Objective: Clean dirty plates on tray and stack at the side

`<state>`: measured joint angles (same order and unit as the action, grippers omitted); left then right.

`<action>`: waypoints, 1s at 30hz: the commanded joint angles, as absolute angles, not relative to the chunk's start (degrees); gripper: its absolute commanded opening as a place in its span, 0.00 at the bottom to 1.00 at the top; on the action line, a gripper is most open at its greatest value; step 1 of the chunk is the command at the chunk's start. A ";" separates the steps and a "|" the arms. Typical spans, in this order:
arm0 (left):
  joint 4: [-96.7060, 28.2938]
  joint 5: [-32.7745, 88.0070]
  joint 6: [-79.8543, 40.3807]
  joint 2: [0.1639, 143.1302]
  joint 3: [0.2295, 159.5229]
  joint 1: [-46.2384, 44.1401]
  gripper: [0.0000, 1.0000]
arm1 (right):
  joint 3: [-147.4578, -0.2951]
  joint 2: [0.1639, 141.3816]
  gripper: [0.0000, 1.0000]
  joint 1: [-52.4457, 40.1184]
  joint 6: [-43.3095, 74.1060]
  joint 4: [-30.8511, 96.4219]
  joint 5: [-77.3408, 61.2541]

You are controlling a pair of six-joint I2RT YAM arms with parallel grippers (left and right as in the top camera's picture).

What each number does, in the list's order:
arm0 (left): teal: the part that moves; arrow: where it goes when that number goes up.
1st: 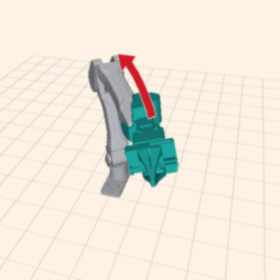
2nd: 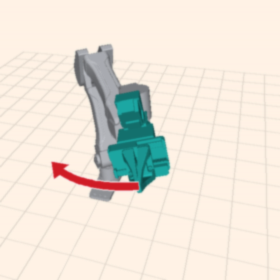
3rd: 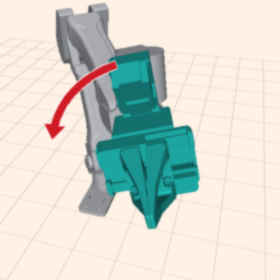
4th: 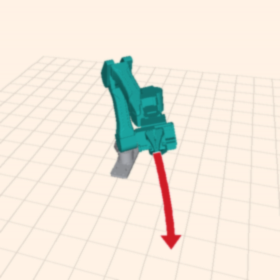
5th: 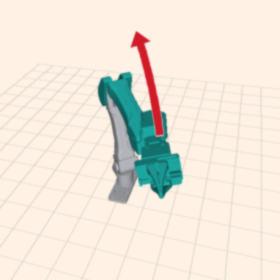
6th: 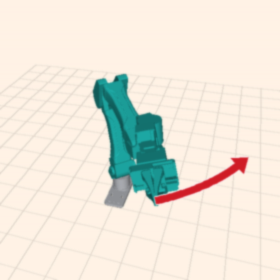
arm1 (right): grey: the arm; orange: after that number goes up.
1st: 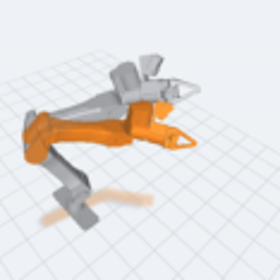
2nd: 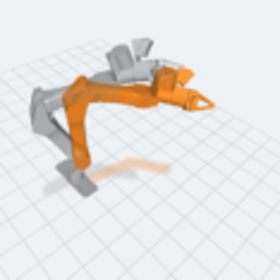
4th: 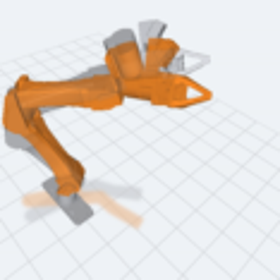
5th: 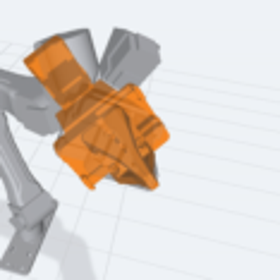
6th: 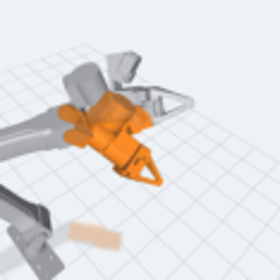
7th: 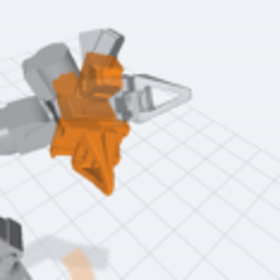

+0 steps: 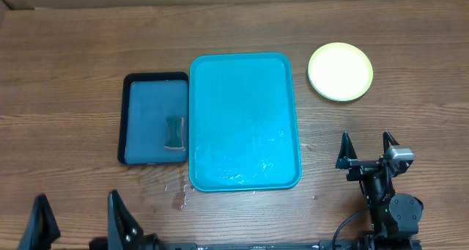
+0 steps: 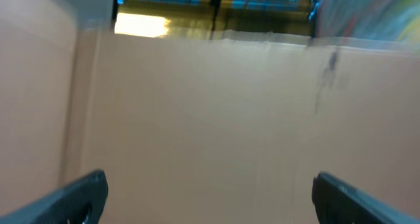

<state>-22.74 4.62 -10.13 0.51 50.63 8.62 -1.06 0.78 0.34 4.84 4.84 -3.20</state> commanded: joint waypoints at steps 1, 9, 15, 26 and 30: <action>-10.00 9.61 -10.55 0.25 43.35 7.68 1.00 | -0.45 0.16 1.00 0.16 4.67 4.54 -3.68; 20.88 12.08 -10.79 0.23 26.85 5.58 1.00 | -0.45 0.16 1.00 0.16 4.67 4.54 -3.68; 22.83 11.57 -11.33 0.25 18.61 5.08 1.00 | -0.45 0.16 1.00 0.16 4.67 4.54 -3.68; 23.03 9.50 -18.55 0.23 5.72 5.08 1.00 | -0.45 0.16 1.00 0.16 4.67 4.54 -3.68; 22.98 9.47 -19.57 0.23 1.54 5.08 1.00 | -0.45 0.16 1.00 0.16 4.67 4.54 -3.68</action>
<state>22.65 10.41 -17.21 0.54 3.81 5.58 -1.06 0.78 0.34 4.86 4.80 -3.22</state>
